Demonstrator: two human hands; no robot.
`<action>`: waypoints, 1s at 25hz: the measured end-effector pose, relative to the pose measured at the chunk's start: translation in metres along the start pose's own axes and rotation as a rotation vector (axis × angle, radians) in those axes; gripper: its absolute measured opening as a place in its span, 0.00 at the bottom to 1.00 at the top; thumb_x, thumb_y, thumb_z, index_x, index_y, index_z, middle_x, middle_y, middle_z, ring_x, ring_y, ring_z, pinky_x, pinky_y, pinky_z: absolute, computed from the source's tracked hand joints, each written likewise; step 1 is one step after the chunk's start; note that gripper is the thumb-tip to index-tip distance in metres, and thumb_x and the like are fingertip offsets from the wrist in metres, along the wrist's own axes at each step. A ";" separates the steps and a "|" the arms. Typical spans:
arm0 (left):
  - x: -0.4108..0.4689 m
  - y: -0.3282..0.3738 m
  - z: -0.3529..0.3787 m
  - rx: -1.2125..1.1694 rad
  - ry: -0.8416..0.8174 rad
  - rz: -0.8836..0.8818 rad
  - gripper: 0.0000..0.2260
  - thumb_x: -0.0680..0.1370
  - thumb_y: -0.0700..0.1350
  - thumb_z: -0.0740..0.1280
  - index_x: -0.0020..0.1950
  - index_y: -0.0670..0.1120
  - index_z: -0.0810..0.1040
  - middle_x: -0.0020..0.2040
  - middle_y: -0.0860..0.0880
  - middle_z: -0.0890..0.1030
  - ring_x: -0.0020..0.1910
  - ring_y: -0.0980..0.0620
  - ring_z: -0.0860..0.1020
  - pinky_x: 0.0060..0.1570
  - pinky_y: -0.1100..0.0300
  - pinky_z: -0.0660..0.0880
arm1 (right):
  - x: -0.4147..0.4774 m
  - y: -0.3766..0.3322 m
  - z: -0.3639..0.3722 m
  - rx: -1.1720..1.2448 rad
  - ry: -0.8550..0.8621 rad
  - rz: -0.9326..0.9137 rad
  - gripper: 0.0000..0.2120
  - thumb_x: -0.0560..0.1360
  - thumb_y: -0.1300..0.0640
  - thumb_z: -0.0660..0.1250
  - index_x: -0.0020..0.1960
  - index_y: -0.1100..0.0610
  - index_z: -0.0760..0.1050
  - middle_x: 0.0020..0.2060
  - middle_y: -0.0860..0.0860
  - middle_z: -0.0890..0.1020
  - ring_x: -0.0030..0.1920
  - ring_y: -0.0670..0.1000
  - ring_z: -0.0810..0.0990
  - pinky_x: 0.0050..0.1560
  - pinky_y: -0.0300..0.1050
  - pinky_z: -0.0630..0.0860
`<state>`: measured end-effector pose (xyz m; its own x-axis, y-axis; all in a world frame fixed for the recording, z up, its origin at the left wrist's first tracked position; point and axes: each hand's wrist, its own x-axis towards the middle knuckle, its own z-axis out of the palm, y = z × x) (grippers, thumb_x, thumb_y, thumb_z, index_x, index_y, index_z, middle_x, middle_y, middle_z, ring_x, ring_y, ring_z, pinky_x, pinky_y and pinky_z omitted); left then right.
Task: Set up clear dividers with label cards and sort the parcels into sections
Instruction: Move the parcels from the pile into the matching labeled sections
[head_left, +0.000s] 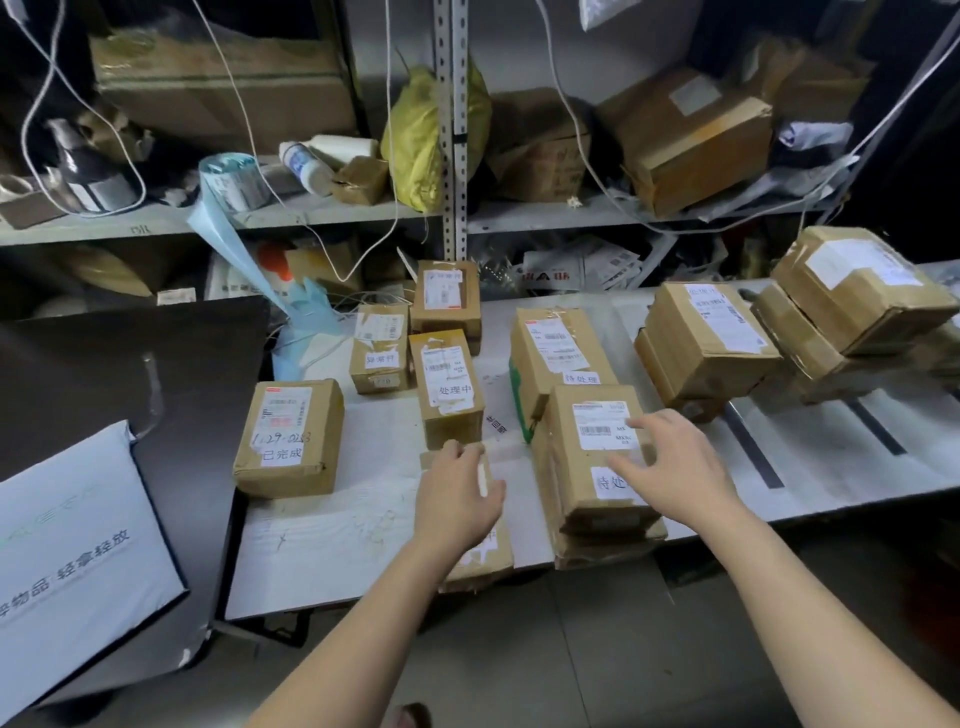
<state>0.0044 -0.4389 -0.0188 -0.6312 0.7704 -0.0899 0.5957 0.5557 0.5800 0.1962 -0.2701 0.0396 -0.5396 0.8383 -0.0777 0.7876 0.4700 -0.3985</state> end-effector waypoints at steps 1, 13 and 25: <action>0.008 -0.016 -0.012 0.059 0.007 -0.007 0.25 0.80 0.55 0.66 0.76 0.47 0.71 0.68 0.48 0.74 0.67 0.47 0.73 0.63 0.54 0.73 | 0.005 -0.014 0.003 0.011 0.005 -0.041 0.29 0.74 0.41 0.73 0.72 0.49 0.73 0.66 0.46 0.75 0.65 0.51 0.75 0.57 0.51 0.74; 0.146 -0.118 -0.075 0.305 -0.017 -0.088 0.24 0.81 0.58 0.61 0.73 0.47 0.71 0.71 0.46 0.74 0.68 0.45 0.73 0.63 0.50 0.73 | 0.122 -0.164 0.094 0.021 -0.198 -0.112 0.34 0.74 0.40 0.72 0.75 0.51 0.68 0.70 0.47 0.72 0.69 0.51 0.72 0.65 0.51 0.74; 0.190 -0.102 -0.009 -0.565 -0.212 -0.436 0.19 0.86 0.55 0.56 0.78 0.60 0.67 0.69 0.54 0.79 0.57 0.56 0.78 0.52 0.61 0.74 | 0.204 -0.167 0.178 0.327 -0.309 0.140 0.23 0.71 0.53 0.79 0.62 0.46 0.73 0.61 0.46 0.83 0.59 0.50 0.81 0.54 0.46 0.80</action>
<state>-0.1810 -0.3519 -0.0880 -0.6082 0.5923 -0.5285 -0.0694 0.6235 0.7787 -0.0987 -0.2267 -0.0723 -0.5369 0.7427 -0.4003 0.7511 0.2047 -0.6276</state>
